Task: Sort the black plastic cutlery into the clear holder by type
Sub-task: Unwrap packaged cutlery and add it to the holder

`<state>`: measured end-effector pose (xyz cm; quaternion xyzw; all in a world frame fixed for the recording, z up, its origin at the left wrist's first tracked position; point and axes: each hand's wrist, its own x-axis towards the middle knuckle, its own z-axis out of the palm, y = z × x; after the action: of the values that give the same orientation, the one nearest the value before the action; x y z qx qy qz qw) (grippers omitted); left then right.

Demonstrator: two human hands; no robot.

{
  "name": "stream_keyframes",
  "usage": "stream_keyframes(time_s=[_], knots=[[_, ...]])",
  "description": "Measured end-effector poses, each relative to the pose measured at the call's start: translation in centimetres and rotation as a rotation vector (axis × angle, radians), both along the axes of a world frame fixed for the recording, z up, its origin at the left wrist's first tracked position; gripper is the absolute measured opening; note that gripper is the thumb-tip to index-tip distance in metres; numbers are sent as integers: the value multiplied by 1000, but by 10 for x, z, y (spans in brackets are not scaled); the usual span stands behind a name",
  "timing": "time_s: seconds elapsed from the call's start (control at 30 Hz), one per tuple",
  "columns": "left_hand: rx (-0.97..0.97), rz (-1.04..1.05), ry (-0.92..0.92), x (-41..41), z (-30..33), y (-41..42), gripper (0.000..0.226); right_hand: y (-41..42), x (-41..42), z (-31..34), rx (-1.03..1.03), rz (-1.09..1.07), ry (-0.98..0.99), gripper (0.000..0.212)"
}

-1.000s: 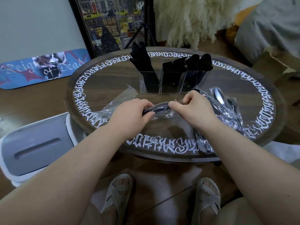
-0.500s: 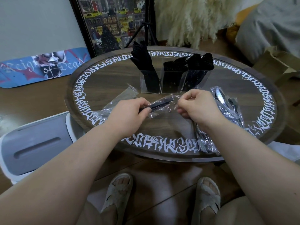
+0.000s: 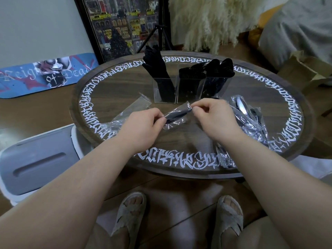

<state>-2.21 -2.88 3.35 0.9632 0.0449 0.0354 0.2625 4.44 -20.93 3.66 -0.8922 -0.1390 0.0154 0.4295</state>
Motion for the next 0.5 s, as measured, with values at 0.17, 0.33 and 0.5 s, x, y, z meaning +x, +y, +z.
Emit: stream_keyframes(time_s=[0.17, 0.33, 0.5], knots=[[43, -29, 7, 1, -3, 1, 17, -2, 0, 0, 191, 39, 195, 19], [20, 15, -81, 2, -1, 0, 12, -1, 2, -2, 191, 93, 321, 20], [-44, 52, -185, 1, 1, -5, 29, 1, 1, -2, 308, 110, 342, 21]])
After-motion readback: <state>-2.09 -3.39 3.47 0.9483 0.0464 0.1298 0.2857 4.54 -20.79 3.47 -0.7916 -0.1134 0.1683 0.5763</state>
